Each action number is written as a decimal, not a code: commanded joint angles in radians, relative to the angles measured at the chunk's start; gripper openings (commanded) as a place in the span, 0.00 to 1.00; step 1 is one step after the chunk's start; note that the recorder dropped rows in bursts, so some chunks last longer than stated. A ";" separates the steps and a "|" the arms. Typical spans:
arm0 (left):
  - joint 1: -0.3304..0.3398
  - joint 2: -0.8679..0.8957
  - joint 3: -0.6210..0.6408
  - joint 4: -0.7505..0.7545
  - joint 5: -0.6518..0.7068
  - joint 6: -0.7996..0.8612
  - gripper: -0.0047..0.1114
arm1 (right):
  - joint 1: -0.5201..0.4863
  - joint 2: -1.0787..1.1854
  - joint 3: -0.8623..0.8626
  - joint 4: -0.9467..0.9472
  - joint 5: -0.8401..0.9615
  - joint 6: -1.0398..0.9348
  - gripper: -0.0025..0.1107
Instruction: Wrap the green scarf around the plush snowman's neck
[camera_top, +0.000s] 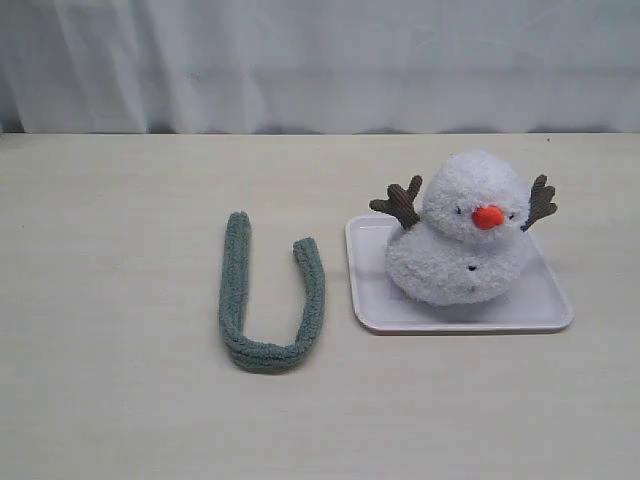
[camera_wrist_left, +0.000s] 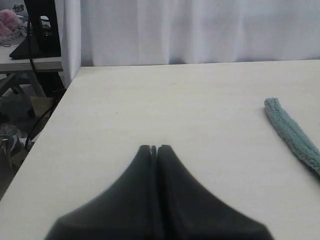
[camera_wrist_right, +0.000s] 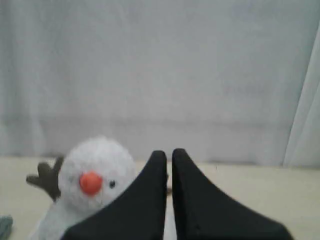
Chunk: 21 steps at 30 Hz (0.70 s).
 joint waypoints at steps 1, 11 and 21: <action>0.005 -0.003 0.003 -0.005 -0.012 -0.002 0.04 | -0.002 -0.004 0.001 -0.011 -0.248 -0.008 0.06; 0.005 -0.003 0.003 -0.005 -0.012 -0.002 0.04 | -0.002 -0.004 -0.002 -0.033 -0.682 0.459 0.06; 0.005 -0.003 0.003 -0.005 -0.012 -0.002 0.04 | -0.002 0.144 -0.528 -1.209 -0.241 1.331 0.82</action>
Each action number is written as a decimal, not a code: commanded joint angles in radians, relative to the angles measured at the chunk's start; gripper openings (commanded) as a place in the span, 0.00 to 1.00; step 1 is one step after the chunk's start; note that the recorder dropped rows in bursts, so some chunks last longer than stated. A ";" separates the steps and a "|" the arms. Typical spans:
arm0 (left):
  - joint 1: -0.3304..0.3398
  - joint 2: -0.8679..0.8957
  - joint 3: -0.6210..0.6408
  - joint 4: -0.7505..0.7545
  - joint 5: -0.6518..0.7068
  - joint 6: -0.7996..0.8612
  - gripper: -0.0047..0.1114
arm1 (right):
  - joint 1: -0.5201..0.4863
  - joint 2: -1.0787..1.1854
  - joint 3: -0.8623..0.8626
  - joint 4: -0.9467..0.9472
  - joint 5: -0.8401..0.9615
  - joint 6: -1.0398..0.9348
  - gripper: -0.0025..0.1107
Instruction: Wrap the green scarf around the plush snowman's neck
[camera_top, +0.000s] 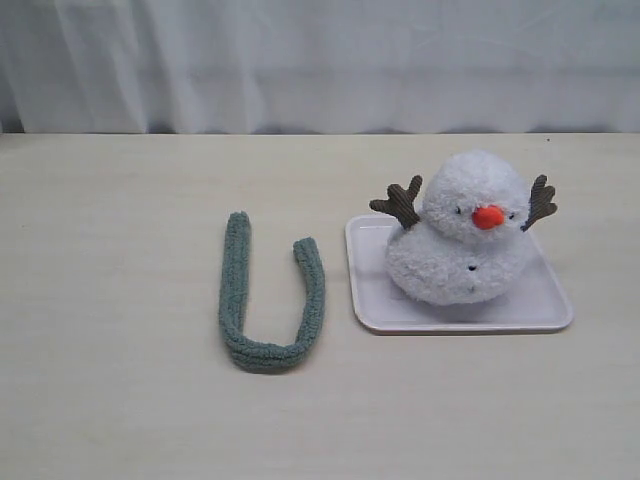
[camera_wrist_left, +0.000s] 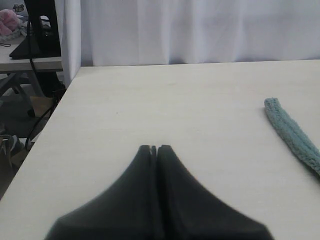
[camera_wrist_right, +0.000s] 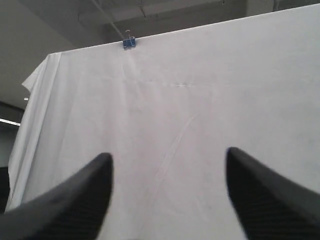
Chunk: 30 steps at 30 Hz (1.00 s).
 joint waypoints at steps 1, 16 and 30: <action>0.005 -0.003 0.003 -0.005 -0.012 -0.002 0.04 | -0.002 0.113 -0.135 -0.645 -0.015 0.571 0.82; 0.005 -0.003 0.003 -0.005 -0.012 -0.002 0.04 | 0.046 0.642 -0.274 -0.990 0.427 0.426 0.63; 0.005 -0.003 0.003 -0.005 -0.010 -0.002 0.04 | 0.046 0.908 -0.463 0.419 0.831 -0.720 0.71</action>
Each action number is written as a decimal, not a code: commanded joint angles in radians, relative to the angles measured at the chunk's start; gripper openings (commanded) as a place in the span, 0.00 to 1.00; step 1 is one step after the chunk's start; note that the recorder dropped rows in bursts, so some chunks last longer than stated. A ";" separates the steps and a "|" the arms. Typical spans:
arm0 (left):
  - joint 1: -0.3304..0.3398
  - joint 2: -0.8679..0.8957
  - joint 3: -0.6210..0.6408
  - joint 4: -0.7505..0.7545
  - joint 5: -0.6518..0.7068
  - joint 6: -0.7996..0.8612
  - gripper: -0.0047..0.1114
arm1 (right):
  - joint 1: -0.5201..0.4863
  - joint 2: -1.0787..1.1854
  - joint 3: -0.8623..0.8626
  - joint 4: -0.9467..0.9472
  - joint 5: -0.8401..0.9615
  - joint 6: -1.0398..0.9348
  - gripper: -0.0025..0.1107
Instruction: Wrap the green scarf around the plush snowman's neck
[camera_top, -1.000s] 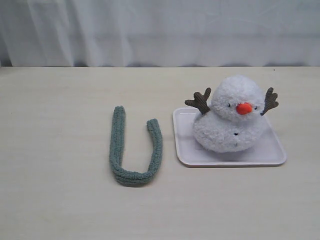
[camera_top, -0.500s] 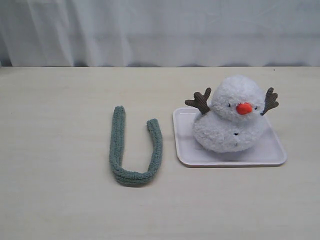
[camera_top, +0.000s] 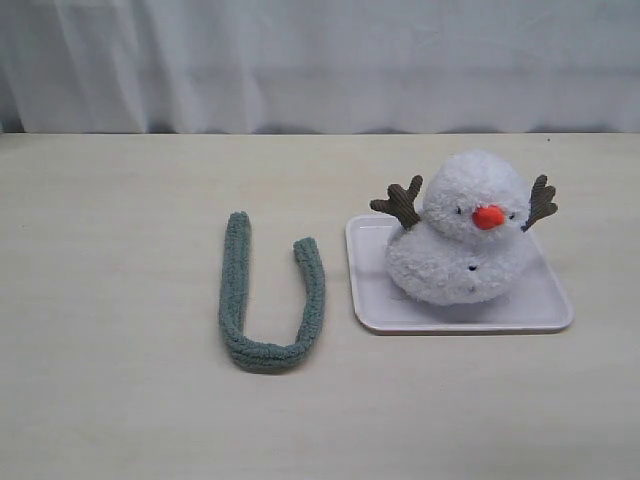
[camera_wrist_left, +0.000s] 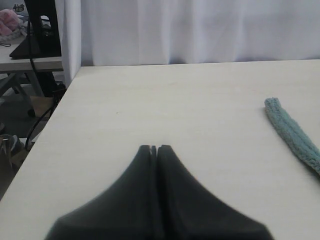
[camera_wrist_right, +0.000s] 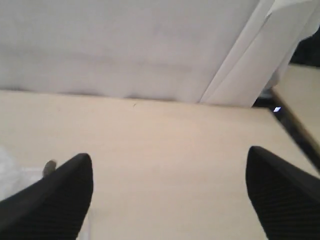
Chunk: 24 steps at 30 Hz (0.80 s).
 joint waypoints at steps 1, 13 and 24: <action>0.005 -0.003 0.003 -0.005 -0.010 -0.002 0.04 | 0.002 0.051 -0.111 0.650 0.106 -0.625 0.71; 0.005 -0.003 0.003 -0.005 -0.010 -0.002 0.04 | 0.272 0.150 -0.149 1.361 0.392 -1.372 0.71; 0.005 -0.003 0.003 -0.005 -0.010 -0.002 0.04 | 0.749 0.425 -0.104 1.025 0.040 -1.223 0.71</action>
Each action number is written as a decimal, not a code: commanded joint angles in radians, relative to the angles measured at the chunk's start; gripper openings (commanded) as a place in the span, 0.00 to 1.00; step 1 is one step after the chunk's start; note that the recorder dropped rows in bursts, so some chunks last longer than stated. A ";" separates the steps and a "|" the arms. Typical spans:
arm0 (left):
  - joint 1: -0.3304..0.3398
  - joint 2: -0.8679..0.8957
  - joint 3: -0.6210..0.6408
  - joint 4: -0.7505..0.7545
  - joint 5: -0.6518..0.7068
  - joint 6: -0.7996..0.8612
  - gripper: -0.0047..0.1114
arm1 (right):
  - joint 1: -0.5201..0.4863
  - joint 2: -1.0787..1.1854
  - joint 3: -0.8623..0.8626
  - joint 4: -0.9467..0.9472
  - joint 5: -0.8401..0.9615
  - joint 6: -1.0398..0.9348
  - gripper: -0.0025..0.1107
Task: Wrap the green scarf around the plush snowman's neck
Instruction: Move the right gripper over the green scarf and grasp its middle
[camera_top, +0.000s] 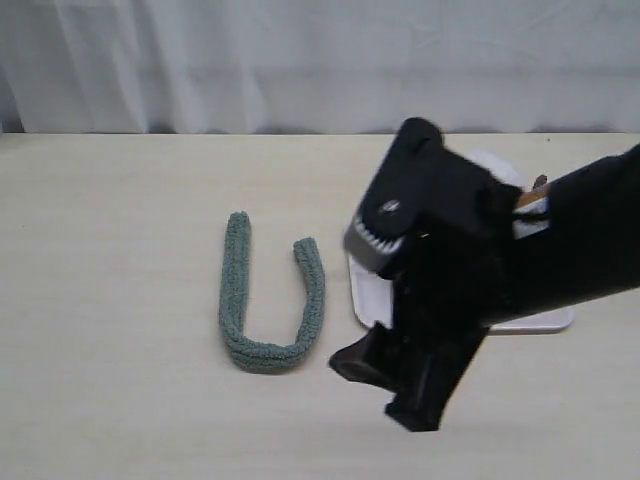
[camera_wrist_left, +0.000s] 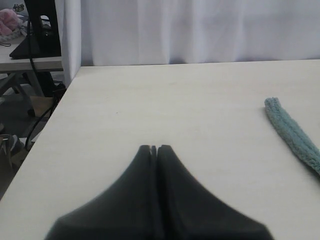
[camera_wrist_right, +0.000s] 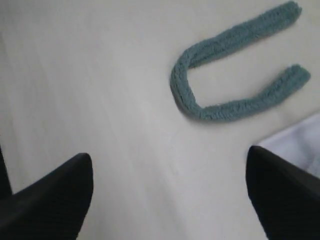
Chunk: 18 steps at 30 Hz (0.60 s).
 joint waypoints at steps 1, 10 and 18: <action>0.005 -0.003 0.003 -0.005 -0.012 -0.002 0.04 | 0.121 0.131 0.004 -0.157 -0.213 0.096 0.71; 0.005 -0.003 0.003 -0.005 -0.015 -0.002 0.04 | 0.136 0.465 -0.107 -0.203 -0.268 0.125 0.71; 0.005 -0.003 0.003 -0.005 -0.015 -0.002 0.04 | 0.136 0.641 -0.219 -0.203 -0.292 0.031 0.71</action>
